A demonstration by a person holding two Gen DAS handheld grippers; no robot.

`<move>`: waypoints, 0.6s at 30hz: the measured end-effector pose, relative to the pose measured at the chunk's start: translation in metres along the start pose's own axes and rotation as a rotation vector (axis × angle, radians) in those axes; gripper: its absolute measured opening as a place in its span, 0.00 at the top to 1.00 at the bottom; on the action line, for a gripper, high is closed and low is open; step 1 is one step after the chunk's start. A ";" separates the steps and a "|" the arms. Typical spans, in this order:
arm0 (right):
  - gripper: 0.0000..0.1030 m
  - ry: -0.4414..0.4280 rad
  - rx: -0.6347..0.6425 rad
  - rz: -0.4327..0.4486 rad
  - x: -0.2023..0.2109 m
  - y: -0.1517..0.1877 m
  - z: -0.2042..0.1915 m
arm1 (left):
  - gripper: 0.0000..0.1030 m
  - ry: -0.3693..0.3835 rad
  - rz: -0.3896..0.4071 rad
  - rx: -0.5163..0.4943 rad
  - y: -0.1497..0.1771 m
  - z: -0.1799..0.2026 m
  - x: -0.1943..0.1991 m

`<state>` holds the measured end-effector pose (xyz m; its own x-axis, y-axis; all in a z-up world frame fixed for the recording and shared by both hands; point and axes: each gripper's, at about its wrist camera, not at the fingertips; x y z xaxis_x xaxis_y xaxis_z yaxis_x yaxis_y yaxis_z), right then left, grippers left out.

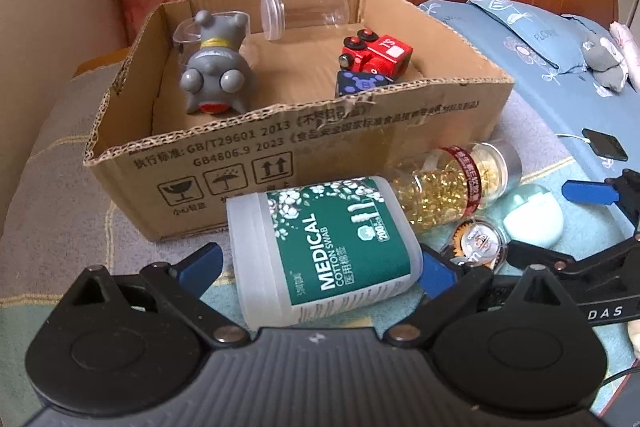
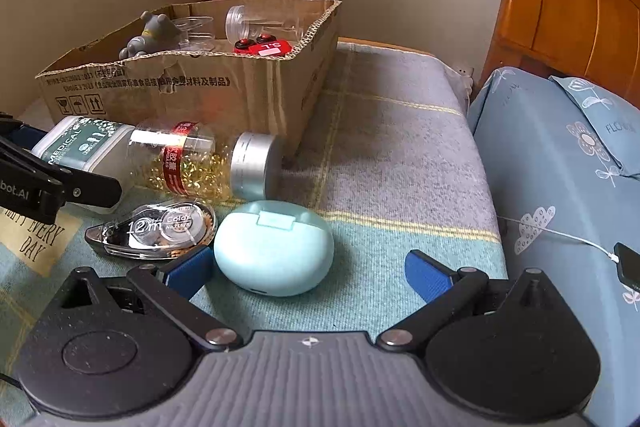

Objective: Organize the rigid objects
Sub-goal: 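Move both tools back toward the remaining items on the table, then grasp the white MEDICAL bottle with the left tool while the right tool grasps the light blue earbud case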

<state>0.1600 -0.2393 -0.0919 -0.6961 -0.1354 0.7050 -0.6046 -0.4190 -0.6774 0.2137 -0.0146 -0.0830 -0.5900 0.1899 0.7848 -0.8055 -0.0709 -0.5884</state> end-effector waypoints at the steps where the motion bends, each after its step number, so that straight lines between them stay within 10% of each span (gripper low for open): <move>1: 0.00 -0.001 0.003 0.001 -0.001 -0.001 0.000 | 0.03 -0.002 0.001 -0.004 0.000 0.000 0.000; 18: 0.20 -0.037 0.151 0.030 0.005 -0.011 -0.013 | 0.03 -0.026 0.009 -0.022 -0.008 0.008 -0.003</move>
<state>0.1579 -0.2242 -0.0834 -0.6966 -0.1818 0.6941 -0.5167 -0.5440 -0.6611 0.2211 -0.0224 -0.0788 -0.5988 0.1635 0.7840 -0.7988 -0.0514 -0.5994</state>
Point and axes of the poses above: each gripper's, at about its wrist camera, not at the fingertips, and x roughly against the way its jaws point, z to its right, y to its underside, and after that the axes turned 15 degrees about x, right-handed
